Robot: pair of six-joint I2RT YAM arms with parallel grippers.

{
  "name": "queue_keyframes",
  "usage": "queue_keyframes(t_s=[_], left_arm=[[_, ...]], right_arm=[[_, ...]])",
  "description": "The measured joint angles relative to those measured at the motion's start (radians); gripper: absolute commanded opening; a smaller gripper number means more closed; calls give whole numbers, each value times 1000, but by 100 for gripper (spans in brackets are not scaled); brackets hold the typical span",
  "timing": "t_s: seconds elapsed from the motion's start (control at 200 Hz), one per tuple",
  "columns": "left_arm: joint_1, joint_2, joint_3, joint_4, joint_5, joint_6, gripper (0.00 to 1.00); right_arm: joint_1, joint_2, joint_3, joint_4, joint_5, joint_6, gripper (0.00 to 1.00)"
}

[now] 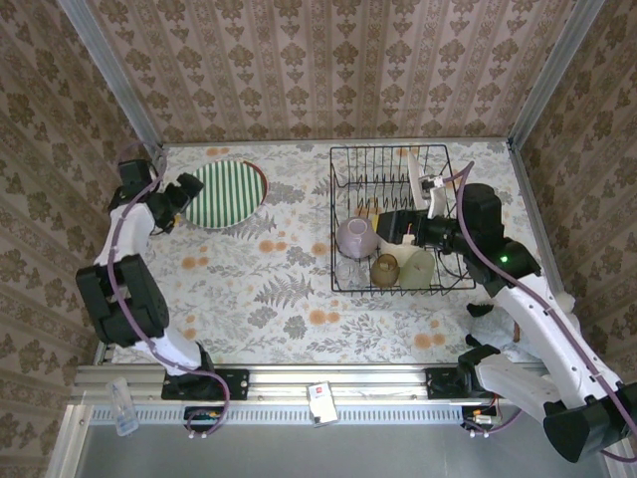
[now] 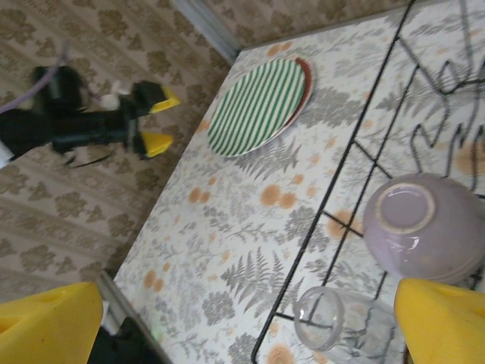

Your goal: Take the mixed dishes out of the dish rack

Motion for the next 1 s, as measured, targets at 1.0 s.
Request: queue_keyframes(t_s=[1.0], left_arm=[[-356, -739, -520, 485, 449, 140, 100]], right_arm=[[143, 588, 483, -413, 1006, -155, 85]])
